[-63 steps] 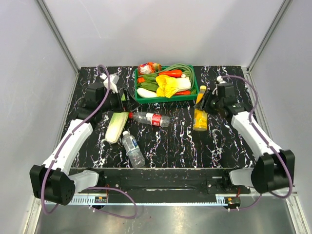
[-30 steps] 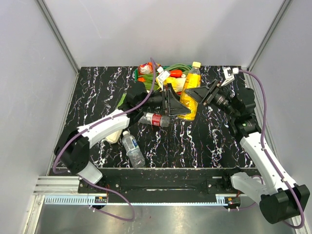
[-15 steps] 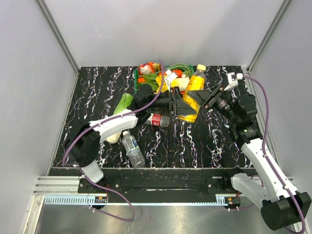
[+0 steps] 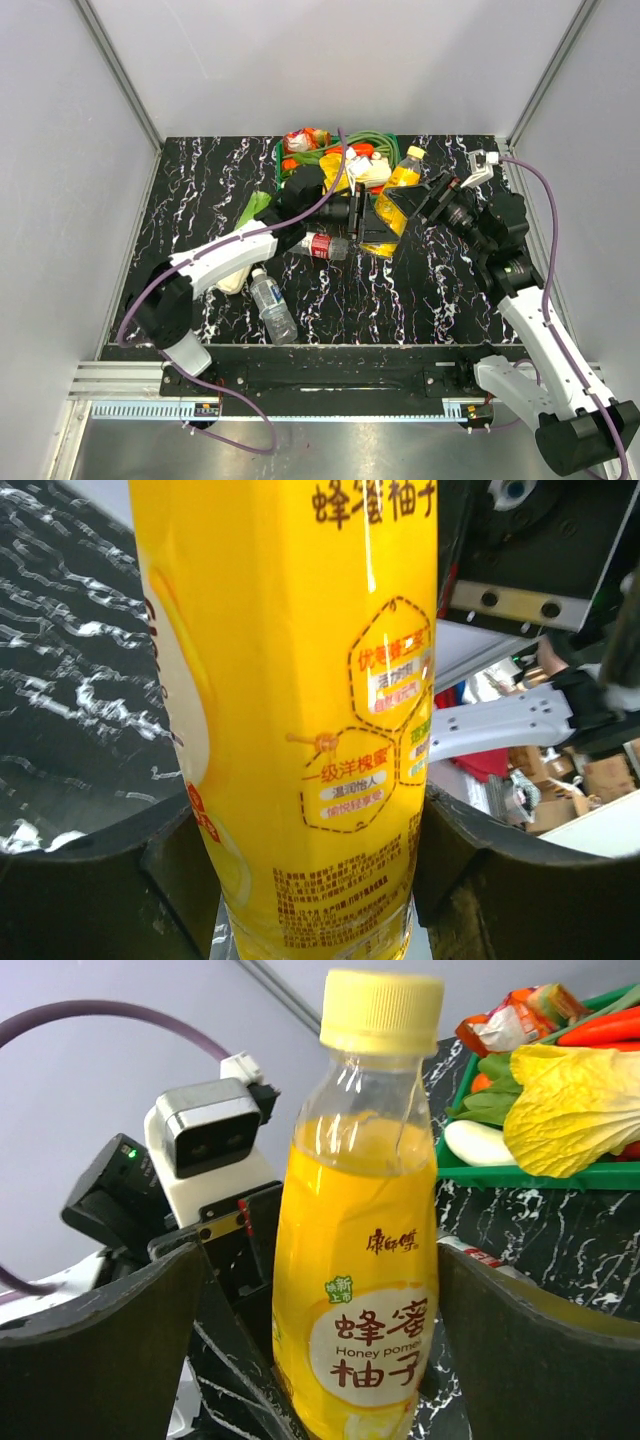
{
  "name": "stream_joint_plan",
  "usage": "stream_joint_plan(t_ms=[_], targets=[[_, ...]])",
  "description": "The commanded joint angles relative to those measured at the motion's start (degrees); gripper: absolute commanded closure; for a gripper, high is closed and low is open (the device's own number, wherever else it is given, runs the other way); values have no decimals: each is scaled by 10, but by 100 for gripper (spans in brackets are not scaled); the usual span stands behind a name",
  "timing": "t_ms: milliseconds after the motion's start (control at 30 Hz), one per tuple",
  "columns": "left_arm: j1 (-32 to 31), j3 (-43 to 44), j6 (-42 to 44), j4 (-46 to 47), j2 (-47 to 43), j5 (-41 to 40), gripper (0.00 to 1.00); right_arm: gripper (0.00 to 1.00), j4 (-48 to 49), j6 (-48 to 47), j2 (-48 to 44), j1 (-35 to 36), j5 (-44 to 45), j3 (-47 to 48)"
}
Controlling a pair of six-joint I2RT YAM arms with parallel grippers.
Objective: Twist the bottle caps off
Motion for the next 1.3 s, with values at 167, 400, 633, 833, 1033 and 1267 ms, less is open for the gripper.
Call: stream_joint_plan(t_ms=[167, 400, 633, 833, 1033, 1267], targets=[[4, 29, 256, -358, -132, -179, 64, 0, -77, -24, 1, 3, 51, 53], [-4, -45, 297, -463, -215, -322, 62, 0, -40, 15, 51, 3, 14, 52], [-45, -138, 259, -473, -292, -437, 62, 0, -52, 8, 75, 6, 8, 66], [-89, -153, 245, -489, -278, -521, 62, 0, -82, 5, 134, 46, -13, 89], [-129, -152, 226, -500, -264, -580, 62, 6, -82, 16, 182, 84, -6, 79], [-142, -160, 209, -516, -267, -598, 62, 21, -19, 51, 193, 104, -6, 47]])
